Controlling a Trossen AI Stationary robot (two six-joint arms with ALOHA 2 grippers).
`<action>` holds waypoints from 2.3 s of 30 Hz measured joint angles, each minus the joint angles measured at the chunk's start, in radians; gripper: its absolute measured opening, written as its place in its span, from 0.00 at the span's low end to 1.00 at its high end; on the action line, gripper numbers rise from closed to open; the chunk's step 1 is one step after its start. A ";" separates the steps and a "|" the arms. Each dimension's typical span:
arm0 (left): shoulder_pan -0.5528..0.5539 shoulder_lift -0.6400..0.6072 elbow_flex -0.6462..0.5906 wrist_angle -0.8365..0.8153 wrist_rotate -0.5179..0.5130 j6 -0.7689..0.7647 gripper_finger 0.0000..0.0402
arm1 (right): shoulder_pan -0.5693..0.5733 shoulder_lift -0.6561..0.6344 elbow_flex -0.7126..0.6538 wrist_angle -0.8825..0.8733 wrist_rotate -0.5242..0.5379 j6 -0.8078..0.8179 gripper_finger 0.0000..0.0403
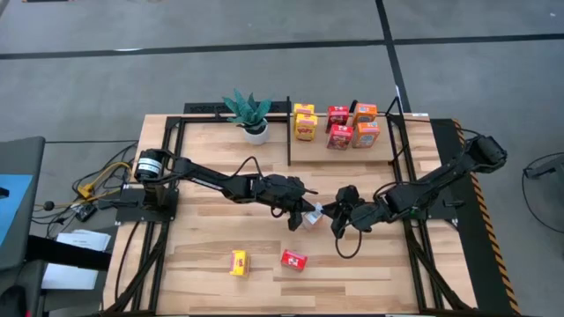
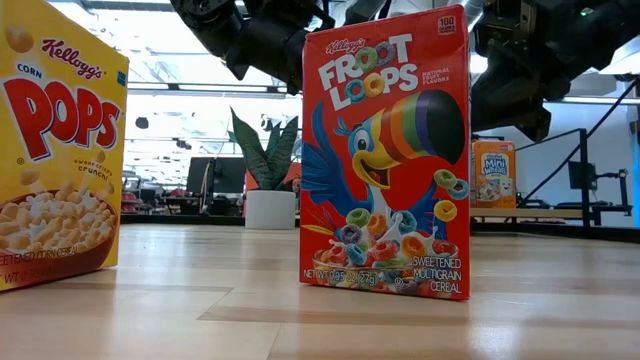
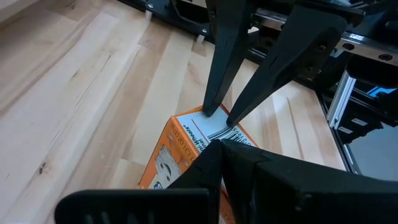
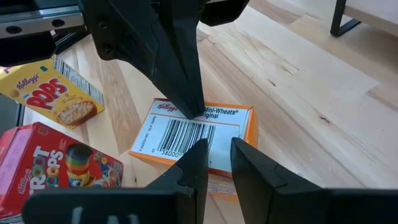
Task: Stack cereal on shelf
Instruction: Put the orange cereal box on the shelf aligned with orange cereal boxes
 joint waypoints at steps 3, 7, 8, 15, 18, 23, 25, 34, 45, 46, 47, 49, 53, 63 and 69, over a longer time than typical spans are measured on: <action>0.000 0.000 0.000 -0.022 -0.002 0.000 0.00 | 0.000 0.000 0.000 -0.001 0.000 -0.001 0.24; 0.000 0.000 0.000 -0.038 -0.002 -0.001 0.00 | 0.000 0.001 0.000 -0.008 0.000 -0.001 0.24; -0.001 0.000 0.000 -0.037 -0.002 -0.001 0.00 | 0.000 0.001 -0.001 -0.008 0.000 -0.001 0.24; 0.000 0.000 0.000 -0.045 -0.006 0.005 0.00 | 0.000 0.002 -0.001 -0.010 0.000 -0.028 0.24; 0.000 0.000 0.000 -0.061 -0.006 0.005 0.00 | 0.000 0.002 -0.001 -0.015 0.001 -0.028 0.24; 0.000 0.000 0.000 -0.062 -0.006 0.005 0.00 | 0.000 0.002 -0.001 -0.019 0.002 -0.031 0.24; 0.000 -0.001 0.000 -0.062 -0.006 0.006 0.00 | 0.000 -0.001 -0.003 -0.004 0.004 -0.041 0.24; 0.000 -0.002 0.000 -0.057 -0.006 0.009 0.00 | -0.040 -0.093 0.009 0.007 -0.024 -0.144 0.24; -0.001 -0.002 0.000 -0.056 -0.006 0.031 0.00 | -0.039 -0.179 0.079 0.020 -0.131 -0.413 0.38; -0.001 -0.002 0.000 -0.056 -0.006 0.031 0.00 | -0.039 -0.178 0.084 0.000 -0.147 -0.426 0.42; -0.001 -0.002 0.000 -0.056 -0.006 0.031 0.00 | -0.041 -0.173 0.093 -0.021 -0.165 -0.442 0.47; -0.001 -0.002 0.000 -0.055 -0.005 0.031 0.00 | -0.055 -0.164 0.118 -0.096 -0.195 -0.478 0.57; -0.001 -0.002 0.000 -0.056 -0.005 0.031 0.00 | -0.123 -0.115 0.196 -0.283 -0.273 -0.547 0.73; -0.001 -0.002 0.000 -0.057 -0.005 0.032 0.00 | -0.268 0.123 0.433 -0.556 -0.444 -0.937 0.87; -0.001 -0.002 0.000 -0.063 -0.002 0.036 0.00 | -0.272 0.234 0.556 -0.641 -0.453 -1.225 0.84</action>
